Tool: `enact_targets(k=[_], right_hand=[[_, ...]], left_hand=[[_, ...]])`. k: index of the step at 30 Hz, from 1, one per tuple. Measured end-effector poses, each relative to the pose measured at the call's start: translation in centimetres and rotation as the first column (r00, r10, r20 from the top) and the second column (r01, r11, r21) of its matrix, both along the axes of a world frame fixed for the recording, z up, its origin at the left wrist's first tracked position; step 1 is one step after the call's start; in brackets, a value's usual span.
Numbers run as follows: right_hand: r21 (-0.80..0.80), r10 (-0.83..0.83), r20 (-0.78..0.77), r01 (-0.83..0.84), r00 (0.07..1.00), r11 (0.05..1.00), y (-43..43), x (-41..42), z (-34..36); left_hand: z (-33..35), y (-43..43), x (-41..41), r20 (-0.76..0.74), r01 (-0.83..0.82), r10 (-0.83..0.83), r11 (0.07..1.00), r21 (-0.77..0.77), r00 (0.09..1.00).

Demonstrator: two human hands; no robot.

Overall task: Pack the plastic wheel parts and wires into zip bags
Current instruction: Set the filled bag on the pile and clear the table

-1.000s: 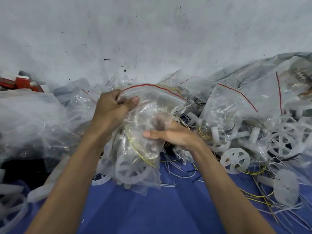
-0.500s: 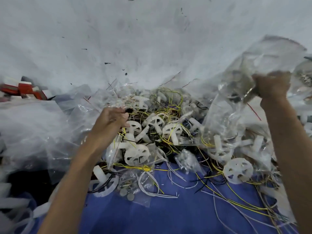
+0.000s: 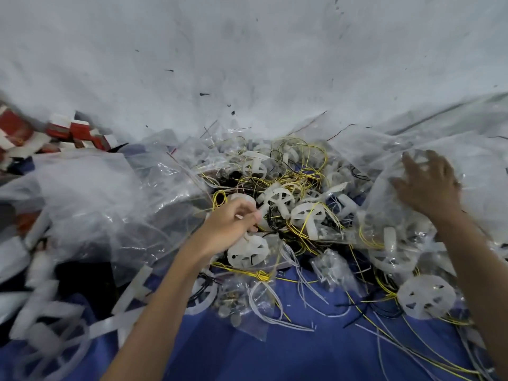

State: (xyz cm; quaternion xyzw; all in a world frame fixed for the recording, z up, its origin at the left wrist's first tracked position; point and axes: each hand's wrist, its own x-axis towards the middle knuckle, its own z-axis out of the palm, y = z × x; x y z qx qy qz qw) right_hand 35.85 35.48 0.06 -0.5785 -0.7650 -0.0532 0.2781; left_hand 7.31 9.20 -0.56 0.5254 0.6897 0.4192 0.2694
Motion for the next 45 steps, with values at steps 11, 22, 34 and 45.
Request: enact_targets(k=[11,22,34,45], right_hand=[[-0.093,0.004,0.051,0.001,0.999,0.996,-0.1,-0.2,-0.6],[0.023,0.32,-0.248,-0.325,0.914,0.945,-10.3,-5.5,2.3],[-0.163,0.511,-0.708,-0.817,0.487,0.553,-18.5,-10.0,2.4],[-0.215,0.64,-0.563,-0.84,0.524,0.498,-21.8,-8.3,-0.9]], left_hand=[[-0.6,-0.9,-5.2,-0.195,-0.488,0.606,0.76,0.429,0.771],[-4.6,-2.2,-8.6,-0.837,-0.477,0.113,0.858,-0.19,0.536],[1.0,-5.9,-3.7,-0.634,-0.271,0.569,0.817,0.509,0.524],[-3.5,-11.4,4.5,-0.836,0.405,0.079,0.848,0.343,0.543]])
